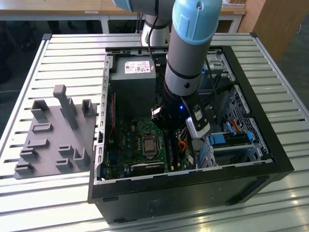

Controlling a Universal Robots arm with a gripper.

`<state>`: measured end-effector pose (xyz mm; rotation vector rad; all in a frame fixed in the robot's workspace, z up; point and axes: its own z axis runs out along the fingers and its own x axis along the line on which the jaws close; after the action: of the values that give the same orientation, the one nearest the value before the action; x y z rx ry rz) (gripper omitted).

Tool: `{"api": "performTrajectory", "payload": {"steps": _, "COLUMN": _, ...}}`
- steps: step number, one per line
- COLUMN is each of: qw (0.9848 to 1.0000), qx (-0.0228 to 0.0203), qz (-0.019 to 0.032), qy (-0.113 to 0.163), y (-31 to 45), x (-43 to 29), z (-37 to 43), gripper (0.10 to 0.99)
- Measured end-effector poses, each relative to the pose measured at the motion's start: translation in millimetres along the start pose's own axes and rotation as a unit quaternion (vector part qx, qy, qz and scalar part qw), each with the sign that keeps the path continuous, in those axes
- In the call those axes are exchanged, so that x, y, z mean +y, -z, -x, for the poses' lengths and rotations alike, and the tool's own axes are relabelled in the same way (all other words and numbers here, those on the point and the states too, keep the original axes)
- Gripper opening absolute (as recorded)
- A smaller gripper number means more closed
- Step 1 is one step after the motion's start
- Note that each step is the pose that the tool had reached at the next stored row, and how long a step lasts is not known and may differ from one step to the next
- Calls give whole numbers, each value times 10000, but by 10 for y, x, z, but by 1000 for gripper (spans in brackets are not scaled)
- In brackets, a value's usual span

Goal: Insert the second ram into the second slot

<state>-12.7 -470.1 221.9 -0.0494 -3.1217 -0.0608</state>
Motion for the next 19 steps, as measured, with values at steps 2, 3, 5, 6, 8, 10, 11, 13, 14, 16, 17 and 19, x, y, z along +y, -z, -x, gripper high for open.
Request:
{"api": "performTrajectory", "payload": {"steps": 2, "qw": 10000, "qx": 2, "qz": 0, "qy": 9, "y": -4, "x": 1, "z": 1, "gripper": 137}}
{"api": "performTrajectory", "payload": {"steps": 3, "qw": 10000, "qx": 5, "qz": -1, "qy": 10, "y": -5, "x": 1, "z": 5, "gripper": 137}}
{"api": "performTrajectory", "payload": {"steps": 5, "qw": 10000, "qx": 10, "qz": -1, "qy": 9, "y": -6, "x": 1, "z": 11, "gripper": 137}}
{"api": "performTrajectory", "payload": {"steps": 6, "qw": 10000, "qx": 13, "qz": -1, "qy": 9, "y": -8, "x": 2, "z": 15, "gripper": 137}}
{"api": "performTrajectory", "payload": {"steps": 8, "qw": 10000, "qx": 20, "qz": 1, "qy": 8, "y": -18, "x": 2, "z": 17, "gripper": 137}}
{"api": "performTrajectory", "payload": {"steps": 10, "qw": 10000, "qx": 32, "qz": -1, "qy": 8, "y": -29, "x": 1, "z": 18, "gripper": 137}}
{"api": "performTrajectory", "payload": {"steps": 11, "qw": 10000, "qx": 40, "qz": -1, "qy": 8, "y": -36, "x": 1, "z": 18, "gripper": 137}}
{"api": "performTrajectory", "payload": {"steps": 13, "qw": 10000, "qx": 59, "qz": -2, "qy": 7, "y": -45, "x": 0, "z": 18, "gripper": 137}}
{"api": "performTrajectory", "payload": {"steps": 14, "qw": 10000, "qx": 67, "qz": -4, "qy": 7, "y": -46, "x": 0, "z": 18, "gripper": 137}}
{"api": "performTrajectory", "payload": {"steps": 16, "qw": 10000, "qx": 69, "qz": -4, "qy": 6, "y": -46, "x": 0, "z": 18, "gripper": 137}}
{"api": "performTrajectory", "payload": {"steps": 17, "qw": 10000, "qx": 69, "qz": -3, "qy": 7, "y": -47, "x": 0, "z": 18, "gripper": 137}}
{"api": "performTrajectory", "payload": {"steps": 19, "qw": 10000, "qx": 69, "qz": -2, "qy": 7, "y": -48, "x": 0, "z": 18, "gripper": 137}}
